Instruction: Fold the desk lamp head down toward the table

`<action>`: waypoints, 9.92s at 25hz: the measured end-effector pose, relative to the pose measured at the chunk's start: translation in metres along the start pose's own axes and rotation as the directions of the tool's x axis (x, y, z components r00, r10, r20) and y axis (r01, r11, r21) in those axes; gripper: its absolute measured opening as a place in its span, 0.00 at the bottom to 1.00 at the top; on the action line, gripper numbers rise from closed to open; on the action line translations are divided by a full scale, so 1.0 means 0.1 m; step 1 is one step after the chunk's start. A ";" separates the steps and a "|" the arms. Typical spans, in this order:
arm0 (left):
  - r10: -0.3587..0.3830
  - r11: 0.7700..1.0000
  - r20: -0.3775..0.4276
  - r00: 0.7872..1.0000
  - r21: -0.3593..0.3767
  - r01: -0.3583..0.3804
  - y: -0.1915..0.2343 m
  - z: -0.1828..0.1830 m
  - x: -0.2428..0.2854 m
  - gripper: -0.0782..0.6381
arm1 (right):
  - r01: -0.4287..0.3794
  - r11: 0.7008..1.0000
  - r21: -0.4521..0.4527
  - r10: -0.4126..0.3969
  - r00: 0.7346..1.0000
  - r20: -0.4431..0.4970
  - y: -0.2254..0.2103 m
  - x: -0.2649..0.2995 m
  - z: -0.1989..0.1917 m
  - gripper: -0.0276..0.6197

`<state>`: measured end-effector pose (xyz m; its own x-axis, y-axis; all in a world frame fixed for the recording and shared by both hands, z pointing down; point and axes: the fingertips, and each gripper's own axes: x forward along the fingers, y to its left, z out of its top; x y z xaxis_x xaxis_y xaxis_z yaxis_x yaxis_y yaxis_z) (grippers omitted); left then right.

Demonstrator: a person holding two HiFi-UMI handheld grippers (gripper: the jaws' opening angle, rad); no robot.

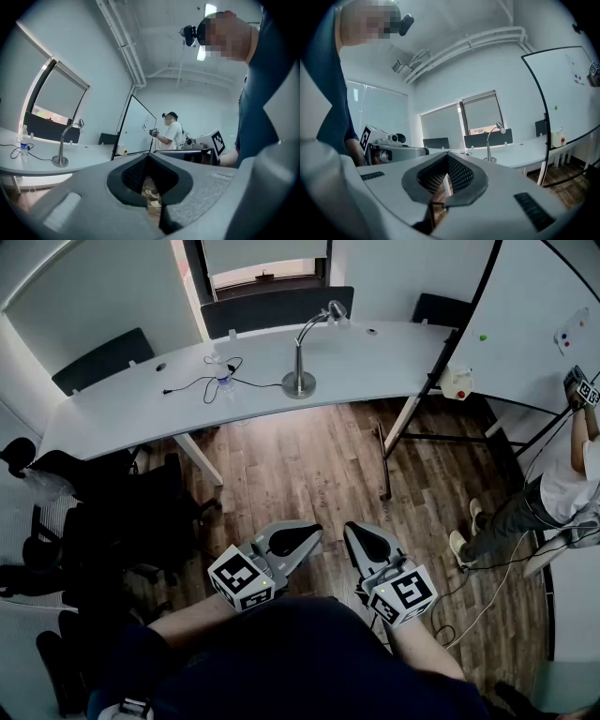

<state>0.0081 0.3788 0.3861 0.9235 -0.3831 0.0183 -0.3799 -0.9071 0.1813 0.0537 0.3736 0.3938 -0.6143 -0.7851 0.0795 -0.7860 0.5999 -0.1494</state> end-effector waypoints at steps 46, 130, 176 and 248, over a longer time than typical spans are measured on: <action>-0.032 0.999 0.048 0.998 0.036 0.030 1.98 0.47 1.10 0.12 | 0.154 0.986 -0.067 -0.154 0.988 0.008 -1.57 1.30 0.32 0.06; 0.300 0.951 -0.152 0.942 0.122 -0.283 6.78 -0.68 2.95 0.28 | -0.037 0.002 -0.999 -0.592 0.806 -0.030 -4.63 5.43 0.66 0.22; 0.291 0.956 -0.138 0.947 0.080 -0.282 6.80 -0.68 2.94 0.28 | 0.163 0.847 -0.507 -0.438 0.754 -0.490 -5.04 5.58 -1.37 0.19; 0.182 0.982 -0.008 0.983 0.050 -0.181 4.95 0.66 2.54 0.12 | 0.099 0.994 0.049 -0.095 0.993 -0.071 -3.64 4.15 0.52 0.06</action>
<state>0.0508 -0.1791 0.4157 0.8396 -0.5401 0.0584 -0.5429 -0.8304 0.1252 0.0886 -0.1782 0.4303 -0.5399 -0.8259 0.1627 -0.8386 0.5111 -0.1885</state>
